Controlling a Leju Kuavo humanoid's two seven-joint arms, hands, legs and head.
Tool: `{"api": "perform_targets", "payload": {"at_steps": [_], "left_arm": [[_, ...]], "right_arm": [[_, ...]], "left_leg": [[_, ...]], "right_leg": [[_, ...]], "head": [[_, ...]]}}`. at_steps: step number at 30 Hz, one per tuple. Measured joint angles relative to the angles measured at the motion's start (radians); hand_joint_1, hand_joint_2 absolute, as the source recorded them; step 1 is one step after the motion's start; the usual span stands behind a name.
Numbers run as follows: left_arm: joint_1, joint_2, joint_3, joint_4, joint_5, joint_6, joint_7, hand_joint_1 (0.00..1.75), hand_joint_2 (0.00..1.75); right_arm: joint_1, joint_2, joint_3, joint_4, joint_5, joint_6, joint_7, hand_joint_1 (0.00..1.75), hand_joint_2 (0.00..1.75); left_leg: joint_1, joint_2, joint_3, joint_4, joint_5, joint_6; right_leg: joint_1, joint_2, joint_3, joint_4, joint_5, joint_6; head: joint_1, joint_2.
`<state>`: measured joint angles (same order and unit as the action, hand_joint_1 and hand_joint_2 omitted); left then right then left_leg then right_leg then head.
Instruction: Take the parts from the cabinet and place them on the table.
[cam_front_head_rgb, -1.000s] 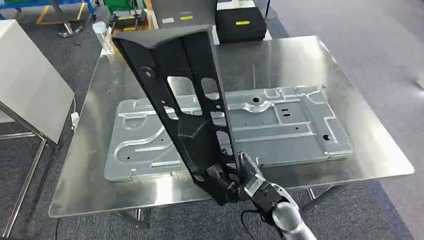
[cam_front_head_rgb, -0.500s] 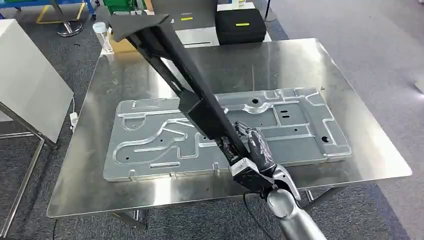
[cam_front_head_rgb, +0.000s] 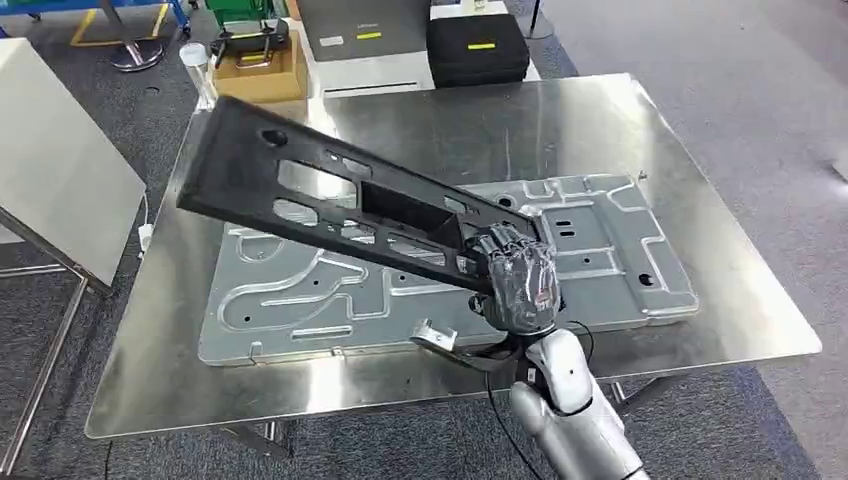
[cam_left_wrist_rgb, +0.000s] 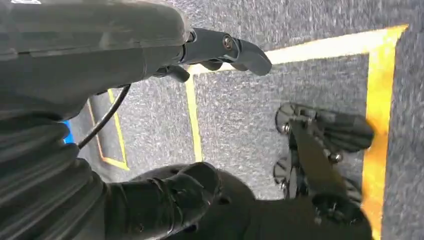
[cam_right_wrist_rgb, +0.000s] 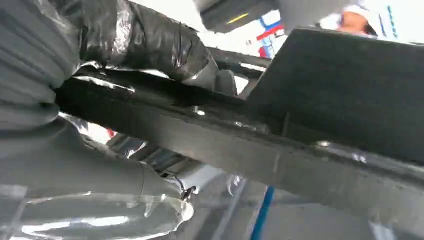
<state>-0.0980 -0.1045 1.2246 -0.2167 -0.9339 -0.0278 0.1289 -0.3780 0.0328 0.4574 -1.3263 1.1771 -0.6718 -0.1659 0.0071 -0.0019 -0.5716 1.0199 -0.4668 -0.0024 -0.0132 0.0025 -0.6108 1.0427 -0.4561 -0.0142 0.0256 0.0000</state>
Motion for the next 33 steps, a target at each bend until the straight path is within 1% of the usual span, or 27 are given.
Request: {"api": "perform_targets", "payload": {"at_steps": [1, 2, 4, 5, 6, 7, 8, 10, 11, 12, 13, 15, 16, 17, 18, 19, 20, 21, 22, 23, 25, 26, 27, 30, 31, 32, 33], "left_arm": [[0.001, 0.000, -0.002, 0.000, -0.002, 0.000, 0.002, 0.00, 1.75], [0.001, 0.000, -0.003, 0.000, -0.004, 0.000, 0.003, 0.00, 1.75], [0.000, -0.001, -0.004, 0.000, -0.011, -0.002, 0.005, 0.00, 1.75], [0.001, -0.002, -0.005, 0.000, -0.013, -0.002, 0.006, 0.00, 1.75], [0.002, -0.002, -0.006, 0.000, -0.016, -0.002, 0.006, 0.00, 1.75], [0.003, -0.002, -0.007, 0.000, -0.019, -0.002, 0.007, 0.00, 1.75], [0.004, -0.002, -0.008, 0.000, -0.023, -0.002, 0.008, 0.00, 1.75], [0.003, -0.002, -0.012, 0.000, -0.026, -0.003, 0.008, 0.00, 1.75], [0.002, -0.002, -0.013, 0.000, -0.027, -0.003, 0.008, 0.00, 1.75], [0.000, -0.001, -0.014, 0.000, -0.029, -0.003, 0.008, 0.00, 1.75], [0.000, -0.002, -0.016, 0.000, -0.032, -0.005, 0.008, 0.00, 1.75], [0.000, -0.002, -0.023, 0.000, -0.037, -0.010, 0.008, 0.00, 1.75], [0.001, -0.005, -0.024, 0.000, -0.042, -0.014, 0.009, 0.00, 1.75], [0.001, -0.005, -0.027, 0.000, -0.043, -0.018, 0.009, 0.00, 1.75], [0.000, -0.005, -0.028, 0.000, -0.045, -0.018, 0.009, 0.00, 1.75], [0.000, -0.005, -0.029, 0.000, -0.045, -0.018, 0.009, 0.00, 1.75], [0.000, -0.005, -0.029, 0.000, -0.045, -0.016, 0.009, 0.00, 1.75], [0.001, -0.005, -0.029, 0.000, -0.045, -0.017, 0.009, 0.00, 1.75], [0.001, -0.005, -0.029, 0.000, -0.045, -0.017, 0.009, 0.00, 1.75], [0.001, -0.005, -0.029, 0.000, -0.045, -0.017, 0.009, 0.00, 1.75], [0.001, -0.007, -0.029, 0.000, -0.045, -0.017, 0.009, 0.00, 1.75], [0.002, -0.008, -0.030, 0.000, -0.045, -0.018, 0.009, 0.00, 1.75], [0.000, -0.008, -0.030, 0.000, -0.045, -0.018, 0.009, 0.00, 1.75], [0.000, -0.009, -0.032, 0.000, -0.048, -0.019, 0.005, 0.00, 1.75], [-0.001, -0.008, -0.035, 0.000, -0.051, -0.019, 0.003, 0.00, 1.75], [0.000, -0.008, -0.037, 0.000, -0.053, -0.019, -0.003, 0.00, 1.75], [0.000, -0.008, -0.038, 0.000, -0.054, -0.021, -0.007, 0.00, 1.75]], "right_arm": [[-0.001, 0.009, 0.000, 0.018, 0.045, -0.001, 0.007, 1.73, 1.75], [-0.005, 0.018, 0.000, 0.036, 0.072, -0.001, 0.007, 1.73, 1.75], [-0.005, 0.034, 0.000, 0.070, 0.126, -0.005, 0.011, 1.73, 1.75], [-0.003, 0.040, -0.002, 0.086, 0.164, -0.005, 0.017, 1.73, 1.75], [0.000, 0.048, -0.007, 0.103, 0.208, -0.005, 0.027, 1.73, 1.75], [0.003, 0.054, -0.011, 0.116, 0.246, -0.005, 0.039, 1.73, 1.75], [0.006, 0.060, -0.014, 0.129, 0.283, -0.005, 0.053, 1.73, 1.75], [0.009, 0.068, -0.018, 0.145, 0.295, -0.006, 0.068, 1.73, 1.75], [0.009, 0.073, -0.021, 0.151, 0.295, -0.006, 0.073, 1.73, 1.75], [0.006, 0.074, -0.025, 0.159, 0.296, -0.006, 0.080, 1.73, 1.75], [0.006, 0.075, -0.026, 0.168, 0.297, -0.006, 0.089, 1.73, 1.75], [0.004, 0.078, -0.027, 0.195, 0.301, -0.006, 0.114, 1.73, 1.75], [0.000, 0.079, -0.031, 0.208, 0.301, -0.006, 0.115, 1.73, 1.75], [-0.003, 0.080, -0.036, 0.223, 0.303, -0.006, 0.115, 1.73, 1.75], [-0.004, 0.080, -0.039, 0.237, 0.303, -0.007, 0.115, 1.73, 1.75], [-0.003, 0.080, -0.044, 0.248, 0.303, -0.009, 0.115, 1.73, 1.75], [-0.003, 0.080, -0.048, 0.259, 0.303, -0.009, 0.115, 1.73, 1.75], [-0.003, 0.080, -0.050, 0.268, 0.303, -0.009, 0.115, 1.73, 1.75], [-0.002, 0.080, -0.052, 0.277, 0.303, -0.009, 0.115, 1.73, 1.75], [-0.002, 0.080, -0.053, 0.283, 0.303, -0.009, 0.115, 1.73, 1.75], [-0.005, 0.080, -0.053, 0.290, 0.303, -0.009, 0.115, 1.73, 1.75], [-0.008, 0.081, -0.054, 0.293, 0.304, -0.009, 0.116, 1.73, 1.75], [-0.010, 0.084, -0.054, 0.297, 0.305, -0.010, 0.120, 1.73, 1.75], [-0.015, 0.084, -0.055, 0.320, 0.304, -0.012, 0.138, 1.73, 1.75], [-0.020, 0.084, -0.055, 0.332, 0.303, -0.012, 0.144, 1.73, 1.75], [-0.025, 0.085, -0.055, 0.347, 0.303, -0.013, 0.146, 1.73, 1.75], [-0.032, 0.087, -0.055, 0.360, 0.301, -0.014, 0.145, 1.73, 1.75]], "left_leg": [[0.004, 0.000, -0.005, 0.015, -0.012, -0.005], [0.003, 0.000, -0.024, 0.054, -0.040, -0.009], [0.006, 0.001, -0.098, 0.207, -0.117, -0.017], [0.006, 0.001, -0.137, 0.284, -0.141, -0.018], [0.006, 0.001, -0.155, 0.315, -0.139, -0.018], [0.006, 0.001, -0.147, 0.294, -0.114, -0.016], [0.006, 0.001, -0.118, 0.228, -0.070, -0.011], [0.004, 0.001, -0.035, 0.049, 0.017, 0.003], [0.000, 0.000, -0.014, 0.006, 0.005, 0.009], [-0.005, 0.000, -0.014, -0.001, 0.012, 0.011], [-0.007, -0.001, -0.015, 0.001, 0.012, 0.012], [-0.008, -0.002, -0.014, -0.004, 0.014, 0.021], [0.005, 0.002, -0.005, -0.018, 0.023, 0.030], [0.003, 0.002, -0.003, -0.022, 0.025, 0.034], [0.003, 0.002, -0.004, -0.022, 0.025, 0.040], [0.002, 0.002, -0.004, -0.022, 0.024, 0.040], [0.002, 0.002, -0.005, -0.022, 0.024, 0.042], [0.001, 0.002, -0.005, -0.021, 0.023, 0.042], [0.001, 0.002, -0.004, -0.020, 0.022, 0.042], [0.001, 0.001, -0.004, -0.017, 0.020, 0.040], [0.001, 0.000, -0.002, -0.008, 0.013, 0.036], [0.001, 0.000, -0.006, -0.003, 0.009, 0.031], [-0.006, -0.001, -0.011, 0.006, 0.005, 0.025], [-0.002, -0.001, -0.009, -0.002, 0.008, 0.011], [-0.002, -0.001, -0.010, 0.002, 0.002, 0.005], [0.000, -0.001, -0.015, 0.023, -0.014, -0.001], [0.001, -0.001, -0.040, 0.077, -0.048, -0.007]], "right_leg": [[-0.003, -0.002, 0.004, -0.004, 0.003, -0.006], [-0.003, -0.002, 0.003, -0.005, 0.003, -0.012], [0.000, -0.002, 0.002, -0.005, 0.001, -0.016], [0.002, -0.003, 0.002, -0.004, 0.000, -0.017], [0.004, -0.003, 0.002, -0.004, 0.000, -0.018], [0.005, -0.002, 0.003, -0.004, 0.000, -0.018], [0.005, -0.001, 0.005, -0.004, -0.001, -0.018], [0.007, 0.001, 0.008, -0.004, -0.002, -0.016], [0.009, 0.000, 0.007, -0.004, -0.002, -0.012], [0.011, 0.001, 0.004, -0.002, -0.002, -0.005], [0.009, 0.000, 0.004, -0.004, -0.001, 0.000], [0.008, 0.000, 0.009, -0.010, 0.002, 0.012], [0.010, -0.001, 0.006, -0.004, -0.005, 0.019], [0.009, -0.001, -0.003, 0.021, -0.024, 0.024], [0.008, -0.001, -0.032, 0.083, -0.063, 0.026], [0.006, -0.001, -0.070, 0.164, -0.103, 0.029], [0.006, -0.001, -0.107, 0.238, -0.133, 0.032], [0.006, -0.001, -0.132, 0.289, -0.144, 0.034], [0.005, -0.001, -0.136, 0.291, -0.129, 0.035], [0.004, -0.001, -0.114, 0.241, -0.090, 0.035], [0.002, -0.002, -0.028, 0.068, -0.001, 0.028], [0.003, -0.002, -0.002, 0.011, -0.003, 0.021], [0.010, -0.002, 0.003, -0.001, -0.005, 0.017], [0.013, 0.000, 0.002, 0.000, -0.005, 0.004], [0.004, -0.001, 0.008, -0.010, 0.001, -0.005], [0.002, -0.002, 0.012, -0.015, 0.002, -0.008], [0.001, -0.003, 0.013, -0.015, 0.002, -0.015]], "head": [[0.000, 0.000], [-0.002, 0.000], [-0.001, 0.000], [-0.001, 0.000], [-0.001, 0.000], [-0.001, 0.000], [-0.001, 0.000], [-0.001, 0.000], [0.000, 0.000], [-0.001, 0.000], [-0.001, 0.000], [-0.001, 0.000], [-0.001, 0.000], [0.001, 0.000], [0.000, 0.000], [0.001, 0.000], [0.000, 0.000], [0.001, 0.000], [0.001, 0.000], [0.000, 0.000], [0.000, 0.000], [0.001, 0.000], [0.000, 0.000], [0.000, 0.000], [0.000, 0.000], [0.000, 0.000], [-0.002, 0.000]]}}
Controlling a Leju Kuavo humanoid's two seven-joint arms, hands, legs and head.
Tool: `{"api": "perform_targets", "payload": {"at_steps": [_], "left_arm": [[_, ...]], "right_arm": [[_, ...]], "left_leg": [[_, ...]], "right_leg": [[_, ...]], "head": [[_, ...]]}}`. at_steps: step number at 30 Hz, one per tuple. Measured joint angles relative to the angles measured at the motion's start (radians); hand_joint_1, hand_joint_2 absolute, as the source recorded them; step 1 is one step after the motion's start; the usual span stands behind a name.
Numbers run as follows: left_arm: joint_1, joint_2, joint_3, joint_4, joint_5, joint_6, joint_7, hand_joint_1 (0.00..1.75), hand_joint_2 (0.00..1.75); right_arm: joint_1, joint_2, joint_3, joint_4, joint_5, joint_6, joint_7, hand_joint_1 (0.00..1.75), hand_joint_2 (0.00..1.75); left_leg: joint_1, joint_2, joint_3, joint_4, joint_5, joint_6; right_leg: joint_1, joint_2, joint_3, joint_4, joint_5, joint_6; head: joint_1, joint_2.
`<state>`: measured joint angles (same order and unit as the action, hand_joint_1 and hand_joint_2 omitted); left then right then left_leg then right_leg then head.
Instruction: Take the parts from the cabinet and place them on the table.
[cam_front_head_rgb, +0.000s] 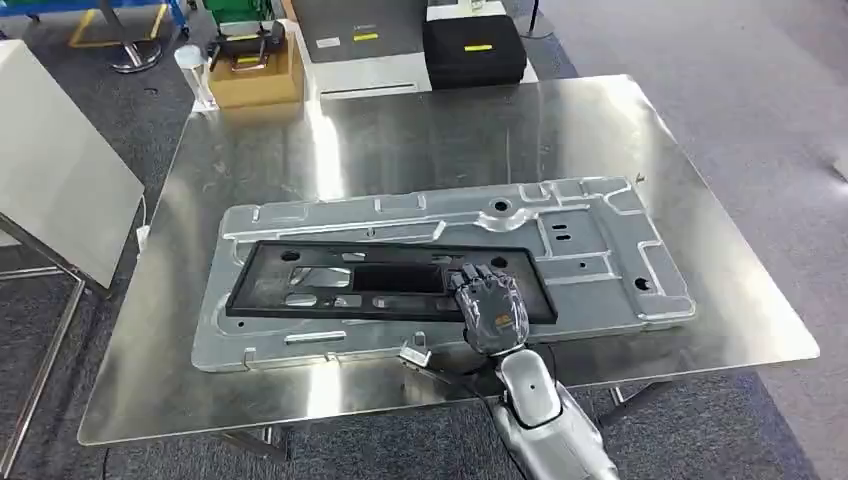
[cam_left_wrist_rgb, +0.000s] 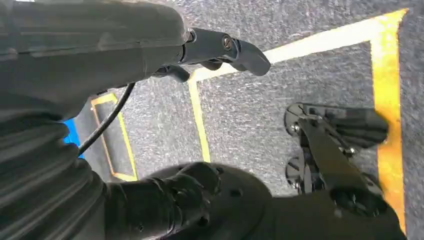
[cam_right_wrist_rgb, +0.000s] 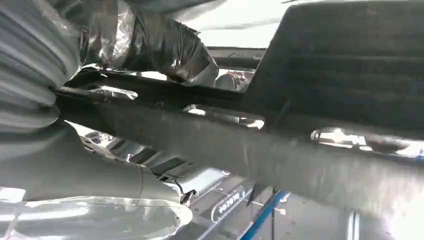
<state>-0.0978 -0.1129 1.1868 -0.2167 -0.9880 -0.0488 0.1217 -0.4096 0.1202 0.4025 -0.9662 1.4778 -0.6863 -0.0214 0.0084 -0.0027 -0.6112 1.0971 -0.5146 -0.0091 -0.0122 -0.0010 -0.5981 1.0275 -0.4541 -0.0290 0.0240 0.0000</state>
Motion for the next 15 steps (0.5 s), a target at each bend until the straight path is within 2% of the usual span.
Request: {"api": "perform_targets", "payload": {"at_steps": [2, 3, 4, 5, 7, 8, 9, 10, 12, 13, 14, 15], "left_arm": [[0.000, 0.000, -0.002, 0.000, -0.002, -0.001, -0.008, 0.00, 1.75], [0.001, 0.000, -0.003, 0.000, -0.003, -0.001, -0.011, 0.00, 1.75], [0.002, 0.000, -0.004, 0.000, -0.003, -0.002, -0.011, 0.00, 1.75], [0.003, 0.000, -0.006, 0.000, -0.006, -0.004, -0.011, 0.00, 1.75], [0.003, 0.000, -0.008, 0.000, -0.008, -0.005, -0.019, 0.00, 1.75], [0.003, 0.000, -0.008, 0.000, -0.008, -0.005, -0.024, 0.00, 1.75], [0.000, 0.000, -0.010, 0.000, -0.008, -0.005, -0.029, 0.00, 1.75], [0.000, 0.000, -0.011, 0.000, -0.009, -0.005, -0.033, 0.00, 1.75], [0.002, 0.000, -0.013, 0.000, -0.011, -0.005, -0.041, 0.00, 1.75], [0.003, 0.000, -0.014, 0.000, -0.013, -0.004, -0.042, 0.00, 1.75], [0.003, 0.000, -0.014, 0.000, -0.016, 0.000, -0.044, 0.00, 1.75], [0.003, 0.000, -0.015, 0.000, -0.018, 0.003, -0.045, 0.00, 1.75]], "right_arm": [[-0.006, 0.002, 0.000, 0.027, -0.002, -0.008, -0.008, 1.73, 1.75], [-0.007, 0.002, 0.000, 0.037, -0.002, -0.008, -0.010, 1.73, 1.75], [-0.007, 0.003, 0.000, 0.050, -0.002, -0.008, -0.012, 1.73, 1.75], [-0.008, 0.004, 0.000, 0.058, -0.002, -0.009, -0.013, 1.73, 1.75], [-0.012, 0.004, 0.000, 0.070, -0.002, -0.010, -0.014, 1.73, 1.75], [-0.017, 0.004, 0.000, 0.077, -0.002, -0.010, -0.014, 1.73, 1.75], [-0.020, 0.004, 0.000, 0.082, -0.002, -0.010, -0.013, 1.73, 1.75], [-0.023, 0.003, -0.002, 0.087, -0.003, -0.010, -0.013, 1.73, 1.75], [-0.023, 0.003, -0.007, 0.098, -0.004, -0.010, -0.014, 1.73, 1.75], [-0.024, 0.003, -0.008, 0.101, -0.005, -0.010, -0.019, 1.73, 1.75], [-0.024, 0.003, -0.013, 0.107, -0.008, -0.011, -0.024, 1.73, 1.75], [-0.025, 0.003, -0.019, 0.112, -0.010, -0.011, -0.032, 0.00, 0.00]], "left_leg": [[0.005, 0.000, -0.072, 0.152, -0.070, -0.009], [0.005, 0.000, -0.103, 0.215, -0.087, -0.012], [0.006, 0.000, -0.112, 0.230, -0.078, -0.014], [0.007, 0.000, -0.097, 0.192, -0.045, -0.014], [0.010, 0.001, -0.015, 0.023, 0.044, -0.012], [0.012, 0.002, 0.026, -0.057, 0.067, -0.010], [0.004, 0.000, 0.034, -0.076, 0.052, -0.004], [0.004, -0.002, 0.033, -0.077, 0.057, 0.007], [0.000, -0.002, 0.032, -0.076, 0.057, 0.017], [0.006, -0.001, 0.035, -0.086, 0.064, 0.027], [0.009, 0.003, 0.039, -0.090, 0.069, 0.034], [0.008, 0.004, 0.037, -0.091, 0.070, 0.042]], "right_leg": [[0.001, 0.000, 0.001, 0.000, -0.001, -0.002], [0.001, 0.000, 0.001, 0.001, -0.001, -0.002], [0.001, 0.000, 0.003, 0.001, -0.002, -0.002], [0.000, 0.001, 0.005, 0.001, -0.003, -0.001], [-0.001, 0.002, 0.011, 0.002, -0.005, 0.003], [0.000, 0.002, 0.013, 0.003, -0.007, 0.007], [0.008, 0.004, 0.011, 0.006, -0.010, 0.015], [0.007, 0.005, 0.010, 0.005, -0.009, 0.022], [0.005, 0.006, 0.014, -0.002, -0.003, 0.033], [0.008, 0.006, 0.015, -0.002, -0.004, 0.040], [0.002, 0.006, 0.012, 0.013, -0.016, 0.044], [0.003, 0.005, -0.007, 0.052, -0.048, 0.045]], "head": [[0.001, 0.000], [0.001, 0.000], [0.001, 0.000], [0.000, 0.000], [0.000, 0.000], [0.001, 0.000], [0.000, 0.000], [0.003, 0.000], [0.002, 0.000], [0.002, 0.000], [0.002, 0.000], [0.003, 0.000]]}}
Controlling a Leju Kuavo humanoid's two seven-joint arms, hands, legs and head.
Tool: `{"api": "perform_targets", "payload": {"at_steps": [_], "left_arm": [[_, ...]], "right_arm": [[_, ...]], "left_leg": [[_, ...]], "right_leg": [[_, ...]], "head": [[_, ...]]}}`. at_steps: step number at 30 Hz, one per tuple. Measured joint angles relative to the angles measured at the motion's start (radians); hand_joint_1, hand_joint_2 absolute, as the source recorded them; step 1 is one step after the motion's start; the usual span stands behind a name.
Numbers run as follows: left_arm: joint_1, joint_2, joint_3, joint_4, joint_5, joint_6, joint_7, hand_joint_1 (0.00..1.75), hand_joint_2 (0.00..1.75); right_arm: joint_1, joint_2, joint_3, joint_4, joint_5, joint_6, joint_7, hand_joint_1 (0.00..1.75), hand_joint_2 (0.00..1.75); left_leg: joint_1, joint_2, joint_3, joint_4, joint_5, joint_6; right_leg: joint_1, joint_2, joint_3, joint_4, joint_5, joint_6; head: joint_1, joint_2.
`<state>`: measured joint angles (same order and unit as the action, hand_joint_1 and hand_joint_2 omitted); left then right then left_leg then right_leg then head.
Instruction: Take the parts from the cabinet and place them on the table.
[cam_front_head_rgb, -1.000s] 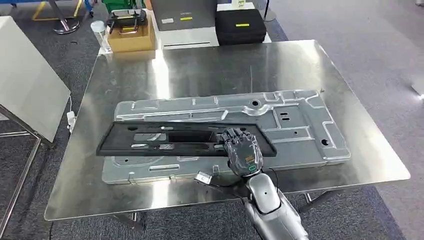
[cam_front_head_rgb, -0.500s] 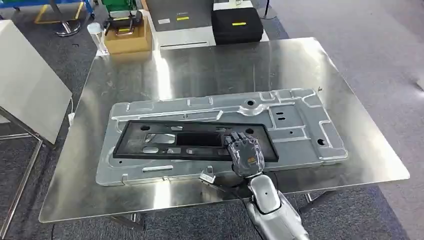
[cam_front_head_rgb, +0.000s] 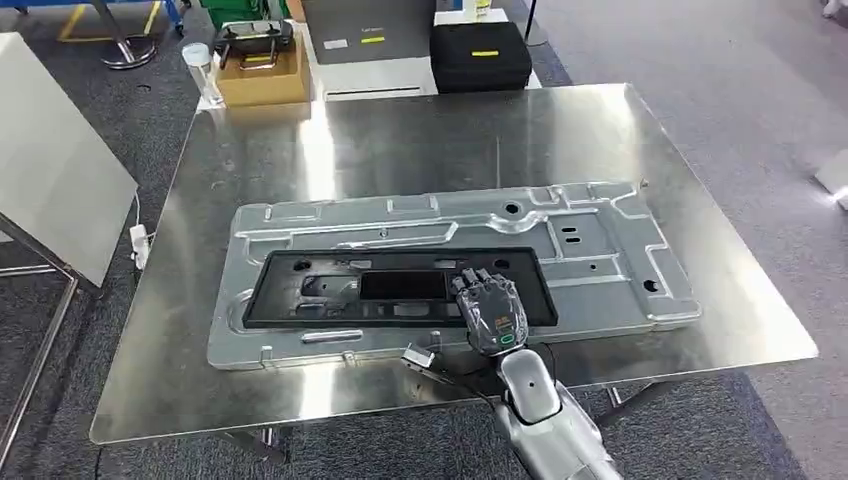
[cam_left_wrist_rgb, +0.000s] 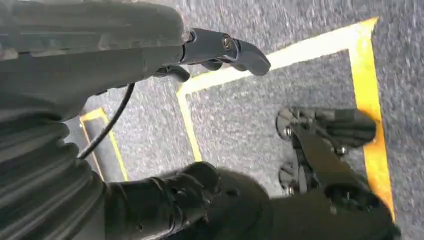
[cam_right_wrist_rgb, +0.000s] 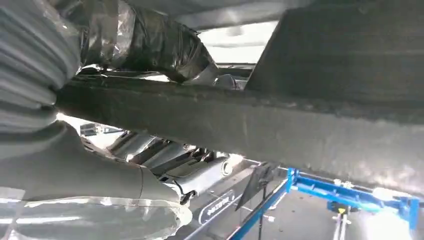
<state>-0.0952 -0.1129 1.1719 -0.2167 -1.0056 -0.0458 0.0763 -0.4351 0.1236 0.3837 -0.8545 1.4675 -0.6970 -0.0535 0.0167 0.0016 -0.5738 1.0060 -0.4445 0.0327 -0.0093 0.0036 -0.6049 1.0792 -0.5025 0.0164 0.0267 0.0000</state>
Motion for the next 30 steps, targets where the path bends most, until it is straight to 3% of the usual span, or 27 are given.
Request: {"api": "perform_targets", "payload": {"at_steps": [2, 3, 4, 5, 6, 7, 8, 9, 12, 13, 14, 15, 16, 18, 19, 20, 21, 23, 24, 26, 28, 30], "left_arm": [[-0.001, 0.000, -0.001, 0.000, -0.003, 0.007, -0.002, 0.00, 1.75], [0.000, 0.001, -0.001, 0.000, -0.005, 0.010, -0.002, 0.00, 1.75], [0.000, 0.001, -0.001, 0.000, -0.006, 0.013, -0.001, 0.00, 1.75], [0.001, 0.001, -0.001, 0.000, -0.006, 0.018, 0.000, 0.00, 1.75], [0.001, 0.001, -0.001, 0.000, -0.006, 0.019, 0.004, 0.00, 1.75], [0.001, 0.001, -0.001, 0.000, -0.006, 0.019, 0.005, 0.00, 1.75], [0.001, 0.001, -0.001, 0.000, -0.006, 0.018, 0.005, 0.00, 1.75], [0.001, -0.001, -0.001, 0.000, -0.005, 0.018, 0.005, 0.00, 1.75], [0.000, -0.002, -0.001, 0.000, -0.003, 0.016, 0.006, 0.00, 1.75], [0.000, -0.002, 0.000, 0.000, -0.002, 0.016, 0.006, 0.00, 0.00], [0.000, 0.001, 0.000, 0.000, -0.002, 0.016, 0.006, 0.00, 0.00], [0.001, 0.001, 0.000, 0.000, -0.002, 0.016, 0.006, 0.00, 0.00], [0.001, 0.001, 0.000, 0.000, -0.001, 0.016, 0.007, 0.00, 0.00], [0.002, 0.001, 0.000, 0.000, 0.001, 0.015, 0.007, 0.00, 0.00], [0.003, 0.000, 0.000, 0.000, 0.002, 0.014, 0.008, 0.00, 0.00], [0.004, 0.001, 0.000, 0.000, 0.005, 0.013, 0.009, 0.00, 0.00], [0.005, 0.001, 0.000, 0.000, 0.006, 0.013, 0.012, 0.00, 0.00], [0.003, 0.005, 0.001, 0.000, 0.009, 0.013, 0.017, 0.00, 0.00], [0.002, 0.005, 0.001, 0.000, 0.009, 0.013, 0.018, 0.00, 0.00], [-0.001, 0.005, 0.002, 0.000, 0.010, 0.013, 0.021, 0.00, 0.00], [0.000, 0.005, 0.002, 0.000, 0.010, 0.016, 0.024, 0.00, 0.00], [0.001, 0.005, 0.003, 0.000, 0.010, 0.017, 0.025, 0.00, 0.00]], "right_arm": [[0.000, 0.000, -0.014, 0.017, -0.011, -0.004, -0.014, 0.00, 0.00], [0.000, 0.000, -0.021, 0.027, -0.016, -0.004, -0.023, 0.00, 0.00], [0.000, 0.000, -0.027, 0.034, -0.020, -0.004, -0.030, 0.00, 0.00], [-0.001, 0.000, -0.033, 0.040, -0.023, -0.005, -0.034, 0.00, 0.00], [-0.003, 0.001, -0.038, 0.044, -0.026, -0.005, -0.038, 0.00, 0.00], [-0.007, 0.001, -0.045, 0.047, -0.029, -0.005, -0.044, 0.00, 0.00], [-0.008, 0.002, -0.053, 0.052, -0.036, -0.006, -0.046, 0.00, 0.00], [-0.012, 0.002, -0.060, 0.054, -0.040, -0.006, -0.047, 0.00, 0.00], [-0.018, 0.008, -0.075, 0.065, -0.050, -0.007, -0.057, 0.00, 0.00], [-0.020, 0.010, -0.079, 0.067, -0.051, -0.007, -0.058, 0.00, 0.00], [-0.020, 0.014, -0.079, 0.069, -0.051, -0.007, -0.059, 0.00, 0.00], [-0.021, 0.015, -0.080, 0.073, -0.052, -0.007, -0.061, 0.00, 0.00], [-0.021, 0.017, -0.080, 0.076, -0.055, -0.007, -0.063, 0.00, 0.00], [-0.021, 0.019, -0.085, 0.084, -0.059, -0.007, -0.066, 0.00, 0.00], [-0.021, 0.019, -0.087, 0.087, -0.065, -0.007, -0.072, 0.00, 0.00], [-0.022, 0.020, -0.087, 0.090, -0.071, -0.007, -0.076, 0.00, 0.00], [-0.023, 0.021, -0.087, 0.093, -0.074, -0.007, -0.081, 0.00, 0.00], [-0.031, 0.024, -0.088, 0.101, -0.083, -0.007, -0.084, 0.00, 0.00], [-0.033, 0.025, -0.088, 0.105, -0.086, -0.007, -0.085, 0.00, 0.00], [-0.037, 0.025, -0.092, 0.110, -0.090, -0.007, -0.085, 0.00, 0.00], [-0.039, 0.025, -0.096, 0.116, -0.090, -0.007, -0.085, 0.00, 0.00], [-0.042, 0.025, -0.101, 0.119, -0.090, -0.007, -0.085, 0.00, 0.00]], "left_leg": [[-0.003, 0.001, -0.004, 0.000, 0.001, 0.004], [-0.005, 0.002, -0.005, 0.001, 0.000, 0.005], [-0.006, 0.002, -0.005, 0.002, 0.000, 0.005], [-0.007, 0.001, -0.003, 0.002, 0.000, 0.005], [-0.008, 0.000, -0.002, 0.002, 0.000, 0.004], [-0.009, -0.001, 0.001, 0.002, 0.000, 0.004], [-0.011, -0.003, 0.002, 0.003, -0.001, 0.004], [-0.012, -0.003, 0.000, 0.006, -0.002, 0.000], [-0.011, -0.004, 0.002, 0.001, 0.000, -0.020], [-0.014, -0.004, 0.004, -0.001, 0.001, -0.026], [-0.011, -0.004, 0.001, 0.008, -0.006, -0.029], [-0.012, -0.004, -0.012, 0.040, -0.034, -0.035], [-0.010, -0.004, -0.039, 0.097, -0.071, -0.040], [-0.003, -0.004, -0.117, 0.267, -0.146, -0.052], [-0.002, -0.004, -0.136, 0.308, -0.153, -0.055], [0.001, -0.003, -0.134, 0.304, -0.136, -0.057], [0.003, -0.003, -0.111, 0.255, -0.102, -0.058], [0.007, -0.002, -0.011, 0.060, -0.010, -0.058], [0.008, 0.000, 0.016, -0.004, -0.015, -0.055], [0.000, -0.005, 0.017, -0.003, -0.011, -0.037], [-0.003, -0.005, 0.015, -0.001, -0.010, -0.027], [0.005, 0.000, 0.019, -0.012, 0.000, -0.010]], "right_leg": [[-0.001, 0.000, -0.071, 0.154, -0.084, 0.004], [-0.001, 0.000, -0.105, 0.226, -0.110, 0.005], [-0.002, 0.000, -0.118, 0.254, -0.109, 0.005], [-0.001, 0.000, -0.106, 0.233, -0.085, 0.003], [-0.001, 0.000, -0.074, 0.174, -0.047, -0.001], [0.001, 0.000, -0.019, 0.069, 0.002, -0.009], [0.006, 0.000, 0.025, -0.013, 0.031, -0.019], [0.009, 0.000, 0.039, -0.050, 0.019, -0.028], [0.016, -0.002, 0.037, -0.056, 0.028, -0.030], [0.010, -0.002, 0.041, -0.065, 0.034, -0.036], [-0.001, -0.006, 0.048, -0.075, 0.044, -0.039], [-0.002, -0.005, 0.048, -0.079, 0.046, -0.046], [-0.003, -0.006, 0.046, -0.079, 0.047, -0.047], [-0.002, -0.008, 0.044, -0.078, 0.047, -0.047], [-0.003, -0.008, 0.044, -0.078, 0.047, -0.047], [-0.003, -0.007, 0.045, -0.078, 0.046, -0.046], [-0.003, -0.005, 0.047, -0.078, 0.045, -0.045], [-0.006, -0.001, 0.051, -0.074, 0.041, -0.039], [-0.005, 0.000, 0.050, -0.072, 0.039, -0.033], [0.002, 0.004, 0.049, -0.071, 0.038, -0.019], [0.002, 0.005, 0.051, -0.075, 0.041, -0.008], [-0.002, 0.003, 0.041, -0.051, 0.021, 0.002]], "head": [[0.000, 0.000], [0.000, 0.000], [-0.001, 0.000], [0.000, 0.000], [-0.001, 0.000], [0.000, 0.000], [0.000, 0.000], [-0.001, 0.000], [0.000, 0.000], [-0.002, 0.000], [0.000, 0.000], [-0.004, 0.000], [-0.007, 0.000], [-0.007, 0.000], [-0.007, 0.000], [-0.007, 0.000], [-0.007, 0.000], [-0.007, 0.000], [-0.007, 0.000], [-0.006, 0.000], [-0.006, 0.000], [-0.006, 0.000]]}}
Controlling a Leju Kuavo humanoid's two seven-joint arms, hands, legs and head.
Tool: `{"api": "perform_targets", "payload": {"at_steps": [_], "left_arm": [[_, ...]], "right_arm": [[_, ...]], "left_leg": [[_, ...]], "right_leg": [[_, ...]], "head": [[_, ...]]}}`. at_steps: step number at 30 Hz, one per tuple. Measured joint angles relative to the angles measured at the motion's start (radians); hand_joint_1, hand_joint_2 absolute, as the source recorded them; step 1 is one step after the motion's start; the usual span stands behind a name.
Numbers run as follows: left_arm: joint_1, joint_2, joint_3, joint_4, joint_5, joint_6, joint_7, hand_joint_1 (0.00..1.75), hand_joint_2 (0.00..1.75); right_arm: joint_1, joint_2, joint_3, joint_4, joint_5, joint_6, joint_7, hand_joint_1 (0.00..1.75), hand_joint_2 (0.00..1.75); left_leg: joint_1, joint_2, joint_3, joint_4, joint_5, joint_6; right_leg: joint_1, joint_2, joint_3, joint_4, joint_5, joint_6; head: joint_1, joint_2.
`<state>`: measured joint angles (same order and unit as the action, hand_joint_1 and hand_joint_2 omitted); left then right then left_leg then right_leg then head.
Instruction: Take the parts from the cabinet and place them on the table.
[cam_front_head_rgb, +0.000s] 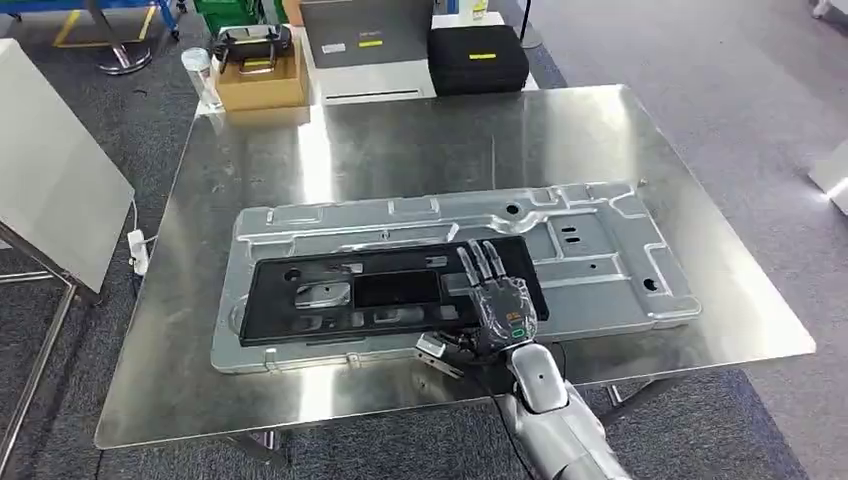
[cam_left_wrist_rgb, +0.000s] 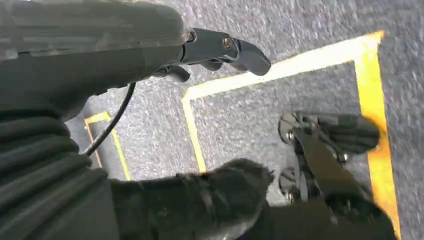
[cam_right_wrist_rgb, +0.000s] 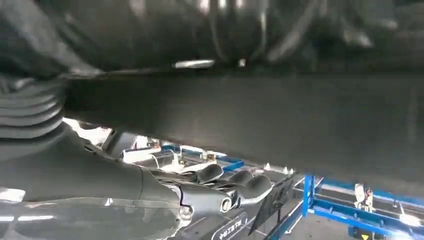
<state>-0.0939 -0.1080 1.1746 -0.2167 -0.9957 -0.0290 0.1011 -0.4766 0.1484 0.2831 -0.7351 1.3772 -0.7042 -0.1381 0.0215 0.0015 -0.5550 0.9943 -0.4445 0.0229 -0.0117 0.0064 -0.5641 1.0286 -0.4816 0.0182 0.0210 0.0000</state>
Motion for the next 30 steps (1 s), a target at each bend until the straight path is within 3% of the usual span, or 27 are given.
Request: {"api": "perform_targets", "payload": {"at_steps": [1, 3, 4, 5, 6, 7, 9, 10, 13, 14, 15, 16, 18, 19, 20, 21, 23, 24, 25, 26, 28, 29, 30], "left_arm": [[-0.001, 0.000, 0.000, 0.000, 0.000, 0.001, 0.000, 0.00, 0.00], [-0.001, 0.000, 0.000, 0.000, 0.001, 0.001, 0.000, 0.00, 0.00], [0.000, 0.000, 0.000, 0.000, 0.001, 0.001, 0.001, 0.00, 0.00], [0.000, 0.000, 0.000, 0.000, 0.001, 0.001, 0.003, 0.00, 0.00], [0.001, 0.000, 0.000, 0.000, 0.001, 0.002, 0.006, 0.00, 0.00], [0.001, 0.000, 0.000, 0.000, 0.002, 0.004, 0.010, 0.00, 0.00], [0.000, -0.001, 0.000, 0.000, 0.002, 0.004, 0.013, 0.00, 0.00], [-0.001, -0.003, 0.000, 0.000, 0.002, 0.003, 0.013, 0.00, 0.00], [-0.003, -0.003, 0.000, 0.000, 0.002, 0.003, 0.013, 0.00, 0.00], [-0.002, -0.003, 0.001, 0.000, 0.002, 0.003, 0.013, 0.00, 0.00], [-0.001, -0.002, 0.002, 0.000, 0.002, 0.003, 0.013, 0.00, 0.00], [-0.001, -0.002, 0.002, 0.000, 0.002, 0.003, 0.011, 0.00, 0.00], [-0.001, -0.002, 0.003, 0.000, 0.003, 0.003, 0.010, 0.00, 0.00], [0.000, -0.002, 0.003, 0.000, 0.003, 0.003, 0.010, 0.00, 0.00], [0.001, -0.002, 0.003, 0.000, 0.005, 0.002, 0.009, 0.00, 0.00], [0.001, -0.002, 0.004, 0.000, 0.006, 0.002, 0.008, 0.00, 0.00], [0.000, -0.001, 0.005, 0.000, 0.008, 0.002, 0.005, 0.00, 0.00], [-0.003, 0.000, 0.005, 0.000, 0.008, 0.002, 0.003, 0.00, 0.00], [-0.007, 0.000, 0.005, 0.000, 0.009, 0.002, 0.002, 0.00, 0.00], [-0.008, 0.000, 0.006, 0.000, 0.009, 0.002, -0.001, 0.00, 0.00], [-0.008, 0.000, 0.007, 0.000, 0.010, 0.002, -0.003, 0.00, 0.00], [-0.007, 0.000, 0.008, 0.000, 0.009, 0.002, -0.003, 0.00, 0.00], [-0.007, -0.001, 0.008, 0.000, 0.009, 0.002, -0.002, 0.00, 0.00]], "right_arm": [[-0.001, 0.000, -0.002, 0.003, 0.000, 0.000, 0.000, 0.00, 0.00], [-0.001, 0.000, -0.003, 0.008, -0.002, 0.000, -0.001, 0.00, 0.00], [0.000, 0.000, -0.003, 0.011, -0.003, 0.000, -0.006, 0.00, 0.00], [0.000, 0.000, -0.003, 0.015, -0.005, 0.000, -0.011, 0.00, 0.00], [-0.001, 0.000, -0.003, 0.017, -0.008, 0.000, -0.013, 0.00, 0.00], [-0.004, 0.000, -0.003, 0.018, -0.013, 0.000, -0.015, 0.00, 0.00], [-0.013, 0.000, -0.004, 0.020, -0.018, 0.000, -0.016, 0.00, 0.00], [-0.018, 0.000, -0.004, 0.021, -0.018, 0.000, -0.018, 0.00, 0.00], [-0.020, 0.003, -0.004, 0.023, -0.021, 0.000, -0.024, 0.00, 0.00], [-0.021, 0.006, -0.004, 0.023, -0.026, 0.000, -0.029, 0.00, 0.00], [-0.023, 0.009, -0.004, 0.025, -0.032, 0.000, -0.032, 0.00, 0.00], [-0.025, 0.012, -0.004, 0.027, -0.037, 0.000, -0.034, 0.00, 0.00], [-0.027, 0.014, -0.004, 0.032, -0.043, 0.000, -0.035, 0.00, 0.00], [-0.027, 0.014, -0.005, 0.034, -0.046, 0.000, -0.035, 0.00, 0.00], [-0.029, 0.014, -0.006, 0.037, -0.049, 0.000, -0.035, 0.00, 0.00], [-0.030, 0.014, -0.006, 0.040, -0.051, 0.000, -0.036, 0.00, 0.00], [-0.033, 0.014, -0.008, 0.041, -0.051, 0.000, -0.036, 0.00, 0.00], [-0.033, 0.014, -0.010, 0.042, -0.052, 0.000, -0.035, 0.00, 0.00], [-0.031, 0.014, -0.010, 0.044, -0.052, 0.000, -0.034, 0.00, 0.00], [-0.027, 0.014, -0.011, 0.047, -0.042, 0.000, -0.027, 0.00, 0.00], [-0.020, 0.014, -0.010, 0.050, 0.018, 0.000, 0.025, 0.00, 0.00], [-0.018, 0.004, 0.007, 0.044, 0.086, 0.000, 0.115, 0.00, 0.00], [-0.015, -0.015, 0.043, 0.036, 0.105, 0.000, 0.223, 0.00, 0.00]], "left_leg": [[0.000, 0.001, -0.003, 0.000, 0.000, 0.006], [-0.004, 0.003, -0.006, 0.000, 0.001, 0.011], [-0.005, 0.004, -0.007, 0.000, 0.000, 0.011], [-0.006, 0.006, -0.007, 0.001, 0.002, 0.012], [-0.006, 0.006, -0.006, 0.003, 0.004, 0.011], [-0.007, 0.005, -0.006, 0.004, 0.004, 0.011], [-0.010, 0.005, -0.005, 0.006, 0.005, 0.009], [-0.016, 0.005, -0.008, 0.011, 0.003, 0.002], [-0.009, 0.004, -0.009, 0.004, 0.014, -0.016], [-0.013, 0.002, -0.011, 0.003, 0.018, -0.023], [-0.007, 0.000, -0.015, 0.015, 0.006, -0.025], [-0.010, -0.001, -0.034, 0.052, -0.044, -0.030], [-0.006, -0.001, -0.087, 0.202, -0.145, -0.039], [-0.004, -0.001, -0.106, 0.267, -0.177, -0.043], [-0.002, -0.001, -0.108, 0.300, -0.186, -0.047], [0.002, -0.001, -0.086, 0.280, -0.173, -0.050], [0.007, 0.000, 0.015, 0.128, -0.111, -0.052], [0.010, 0.001, 0.083, 0.024, -0.084, -0.054], [0.004, 0.001, 0.090, -0.009, -0.100, -0.049], [0.000, -0.008, 0.082, -0.008, -0.083, -0.036], [-0.007, -0.008, 0.072, 0.002, -0.075, -0.023], [-0.009, -0.008, 0.066, -0.001, -0.064, -0.013], [0.001, -0.004, 0.058, -0.007, -0.045, -0.004]], "right_leg": [[0.001, -0.001, -0.025, 0.054, -0.038, 0.002], [0.000, -0.001, -0.104, 0.218, -0.117, 0.007], [0.000, -0.001, -0.135, 0.280, -0.136, 0.008], [0.000, -0.001, -0.145, 0.301, -0.132, 0.007], [0.000, -0.001, -0.129, 0.269, -0.103, 0.005], [0.001, -0.001, -0.094, 0.200, -0.063, 0.000], [0.006, 0.000, 0.001, 0.019, 0.013, -0.017], [0.010, 0.000, 0.014, -0.015, 0.009, -0.020], [0.016, -0.002, 0.007, -0.015, 0.019, -0.027], [0.009, -0.003, 0.006, -0.025, 0.029, -0.035], [0.001, -0.011, 0.008, -0.034, 0.040, -0.039], [0.001, -0.012, 0.001, -0.039, 0.049, -0.050], [0.000, -0.013, -0.021, -0.038, 0.063, -0.051], [0.001, -0.015, -0.032, -0.036, 0.070, -0.050], [0.000, -0.015, -0.044, -0.034, 0.076, -0.049], [0.000, -0.015, -0.055, -0.031, 0.083, -0.046], [-0.004, -0.012, -0.073, -0.022, 0.094, -0.038], [-0.005, -0.011, -0.084, -0.013, 0.099, -0.030], [-0.001, -0.009, -0.089, -0.007, 0.104, -0.023], [-0.001, -0.008, -0.091, -0.004, 0.108, -0.016], [-0.003, -0.009, -0.092, -0.015, 0.126, 0.001], [-0.005, -0.008, -0.094, -0.020, 0.137, 0.008], [-0.010, -0.007, -0.105, -0.014, 0.132, 0.012]], "head": [[0.000, 0.000], [0.000, 0.000], [0.001, 0.000], [0.000, 0.000], [0.001, 0.000], [0.000, 0.000], [0.000, 0.000], [0.000, 0.000], [0.001, 0.000], [0.000, 0.000], [0.001, 0.000], [-0.003, 0.000], [-0.004, 0.000], [-0.004, 0.000], [-0.004, 0.000], [-0.004, 0.000], [-0.004, 0.000], [-0.004, 0.000], [-0.004, 0.000], [0.003, 0.000], [0.002, 0.000], [0.000, 0.000], [0.001, 0.000]]}}
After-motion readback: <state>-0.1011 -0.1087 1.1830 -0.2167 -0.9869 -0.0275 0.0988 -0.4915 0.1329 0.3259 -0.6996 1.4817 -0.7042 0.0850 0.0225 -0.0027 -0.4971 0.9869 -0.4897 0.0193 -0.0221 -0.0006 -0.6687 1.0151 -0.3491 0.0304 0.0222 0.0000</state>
